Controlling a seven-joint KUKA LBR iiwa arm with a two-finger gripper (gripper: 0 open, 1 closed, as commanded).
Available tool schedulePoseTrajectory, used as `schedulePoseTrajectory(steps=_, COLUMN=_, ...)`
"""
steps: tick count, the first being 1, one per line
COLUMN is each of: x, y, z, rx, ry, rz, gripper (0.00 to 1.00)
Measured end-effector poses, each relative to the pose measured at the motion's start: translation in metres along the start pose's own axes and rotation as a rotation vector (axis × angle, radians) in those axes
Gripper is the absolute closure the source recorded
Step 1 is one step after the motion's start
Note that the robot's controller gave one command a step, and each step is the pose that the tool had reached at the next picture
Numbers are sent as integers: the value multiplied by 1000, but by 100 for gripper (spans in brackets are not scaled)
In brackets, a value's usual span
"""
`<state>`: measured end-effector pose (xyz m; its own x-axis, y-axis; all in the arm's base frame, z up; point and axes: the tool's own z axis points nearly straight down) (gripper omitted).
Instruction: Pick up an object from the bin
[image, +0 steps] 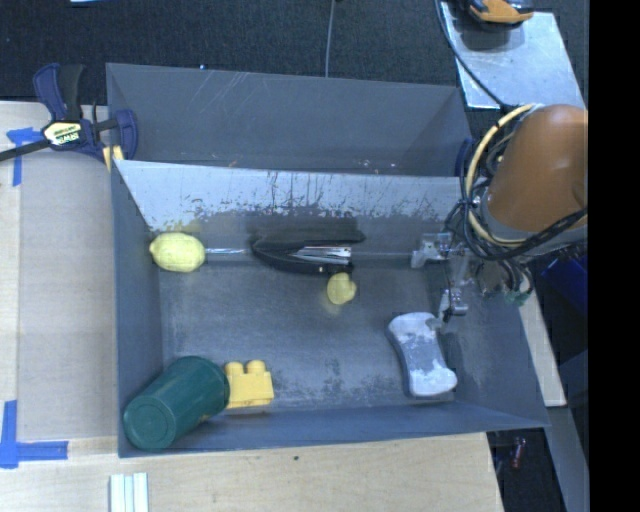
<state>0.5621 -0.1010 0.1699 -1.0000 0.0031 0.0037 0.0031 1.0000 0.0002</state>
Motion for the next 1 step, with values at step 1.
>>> schedulePoseTrajectory(steps=1, x=-2, y=0, z=-4, rx=1, ry=-8, rz=-3, gripper=0)
